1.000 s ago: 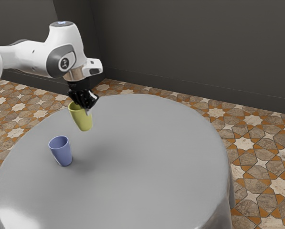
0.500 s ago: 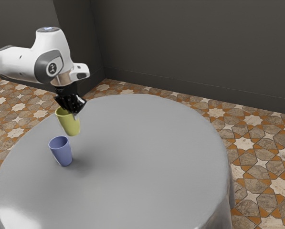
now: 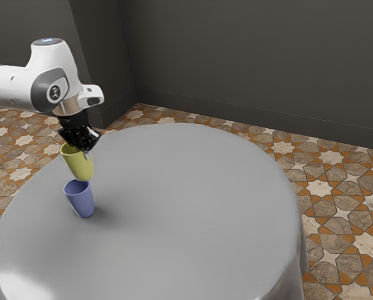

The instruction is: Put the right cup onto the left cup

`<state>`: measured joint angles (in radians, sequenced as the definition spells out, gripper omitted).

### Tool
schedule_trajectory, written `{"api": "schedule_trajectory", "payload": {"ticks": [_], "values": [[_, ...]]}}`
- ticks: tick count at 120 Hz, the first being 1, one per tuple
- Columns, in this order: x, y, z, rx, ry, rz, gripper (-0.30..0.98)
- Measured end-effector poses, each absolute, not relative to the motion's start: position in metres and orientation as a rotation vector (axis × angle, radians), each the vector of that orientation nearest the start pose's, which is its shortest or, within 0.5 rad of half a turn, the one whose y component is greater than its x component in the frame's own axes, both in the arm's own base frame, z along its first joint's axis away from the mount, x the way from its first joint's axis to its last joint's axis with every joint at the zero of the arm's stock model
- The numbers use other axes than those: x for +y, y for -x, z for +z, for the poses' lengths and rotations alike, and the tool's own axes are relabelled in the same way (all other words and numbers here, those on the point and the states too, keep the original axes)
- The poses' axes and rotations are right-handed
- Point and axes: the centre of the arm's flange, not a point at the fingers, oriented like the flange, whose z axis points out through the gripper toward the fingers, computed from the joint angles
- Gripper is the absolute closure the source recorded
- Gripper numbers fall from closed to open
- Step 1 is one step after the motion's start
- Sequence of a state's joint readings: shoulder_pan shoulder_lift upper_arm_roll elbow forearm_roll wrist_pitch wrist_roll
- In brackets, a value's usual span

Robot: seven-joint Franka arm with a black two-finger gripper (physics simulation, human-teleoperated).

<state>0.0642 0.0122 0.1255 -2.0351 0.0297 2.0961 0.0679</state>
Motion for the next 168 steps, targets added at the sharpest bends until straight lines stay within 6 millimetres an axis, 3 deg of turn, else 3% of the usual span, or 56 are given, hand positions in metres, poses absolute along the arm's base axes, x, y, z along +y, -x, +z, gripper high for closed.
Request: {"api": "schedule_trajectory", "payload": {"ticks": [41,85,112,168], "values": [[0.126,-0.531,0.443,-0.229,3.097,-0.090,0.78],[0.093,-0.533,0.445,-0.137,3.104,-0.104,0.78],[0.101,-0.524,0.450,-0.170,3.103,-0.117,0.78],[0.102,-0.525,0.444,-0.174,3.104,-0.100,0.78]]}}
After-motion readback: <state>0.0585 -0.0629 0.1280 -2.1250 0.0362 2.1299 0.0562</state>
